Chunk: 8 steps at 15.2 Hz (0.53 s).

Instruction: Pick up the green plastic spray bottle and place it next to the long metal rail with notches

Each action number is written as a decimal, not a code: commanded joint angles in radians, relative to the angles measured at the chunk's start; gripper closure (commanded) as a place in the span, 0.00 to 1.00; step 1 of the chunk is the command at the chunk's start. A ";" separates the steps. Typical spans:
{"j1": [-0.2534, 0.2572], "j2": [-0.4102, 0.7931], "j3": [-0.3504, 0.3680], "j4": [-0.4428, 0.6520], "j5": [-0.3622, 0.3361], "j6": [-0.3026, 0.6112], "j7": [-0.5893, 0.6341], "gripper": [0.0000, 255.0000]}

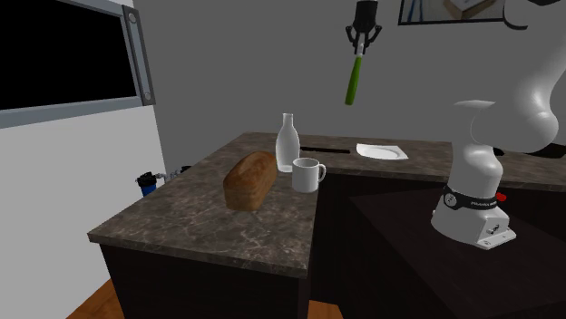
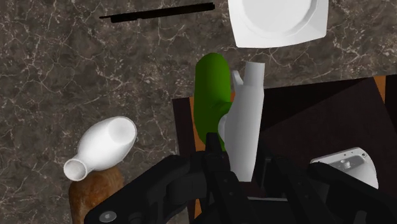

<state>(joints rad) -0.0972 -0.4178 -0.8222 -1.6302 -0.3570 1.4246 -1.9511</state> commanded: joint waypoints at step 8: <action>-0.027 -0.067 0.015 -0.175 -0.038 0.113 0.041 1.00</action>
<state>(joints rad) -0.1213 -0.4773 -0.8078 -1.7849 -0.3904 1.5242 -1.9143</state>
